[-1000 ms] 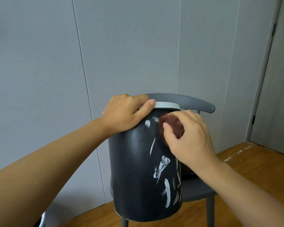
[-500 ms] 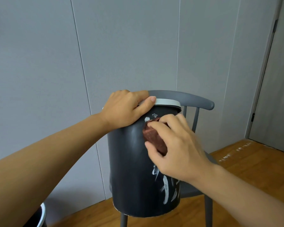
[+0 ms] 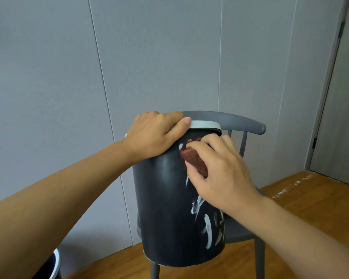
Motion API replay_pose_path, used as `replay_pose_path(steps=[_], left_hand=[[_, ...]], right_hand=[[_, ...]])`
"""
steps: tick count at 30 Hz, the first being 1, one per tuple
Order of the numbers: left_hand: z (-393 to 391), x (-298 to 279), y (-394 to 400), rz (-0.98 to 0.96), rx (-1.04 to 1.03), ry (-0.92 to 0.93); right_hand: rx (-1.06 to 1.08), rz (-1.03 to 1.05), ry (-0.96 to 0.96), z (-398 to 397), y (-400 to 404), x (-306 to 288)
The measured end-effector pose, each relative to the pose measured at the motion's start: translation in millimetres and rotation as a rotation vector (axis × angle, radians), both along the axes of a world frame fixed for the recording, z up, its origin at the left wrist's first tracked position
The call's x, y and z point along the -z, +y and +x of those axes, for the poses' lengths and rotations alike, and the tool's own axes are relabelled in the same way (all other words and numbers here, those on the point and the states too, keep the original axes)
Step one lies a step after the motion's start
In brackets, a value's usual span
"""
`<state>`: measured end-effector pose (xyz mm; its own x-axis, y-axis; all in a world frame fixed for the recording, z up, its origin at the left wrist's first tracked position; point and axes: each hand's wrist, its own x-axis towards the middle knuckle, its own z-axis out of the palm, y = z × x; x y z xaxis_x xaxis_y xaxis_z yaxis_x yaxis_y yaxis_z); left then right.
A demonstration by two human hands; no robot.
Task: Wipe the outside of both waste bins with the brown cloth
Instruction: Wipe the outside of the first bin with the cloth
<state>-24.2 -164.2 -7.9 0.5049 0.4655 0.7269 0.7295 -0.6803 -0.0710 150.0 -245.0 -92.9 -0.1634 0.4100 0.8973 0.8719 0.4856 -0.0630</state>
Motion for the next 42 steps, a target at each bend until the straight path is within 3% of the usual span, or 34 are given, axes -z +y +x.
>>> replay_pose_path(steps=[4,6,9,14,16,19,25,30,35,40,42], left_hand=[[2,-1,-2,0.002,0.010,0.027],[4,-2,-1,0.001,0.012,0.032],[2,-2,0,-0.014,0.032,0.021],[4,-3,1,-0.029,0.038,0.029],[3,-3,1,-0.036,0.043,0.023],[0,-4,1,-0.043,0.055,0.012],[1,-3,1,-0.042,0.053,0.022],[-5,-3,5,-0.048,0.053,0.006],[-2,-3,4,-0.056,0.052,0.004],[-4,-2,4,-0.036,0.060,0.014],[-3,-2,4,-0.047,0.056,0.006]], right_hand=[[0.061,0.006,0.171,10,8,-16],[0.056,0.018,0.096,6,6,-12],[-0.082,0.011,-0.175,8,1,-6],[0.025,0.062,0.053,4,8,-15],[0.005,0.068,-0.015,-1,6,-10],[-0.093,0.035,-0.265,7,1,-12],[0.008,0.090,-0.003,6,12,-19],[-0.140,-0.030,-0.351,14,0,-9],[-0.038,0.055,-0.073,6,15,-23],[-0.113,-0.003,-0.317,13,6,-19],[-0.066,0.027,-0.253,13,11,-27]])
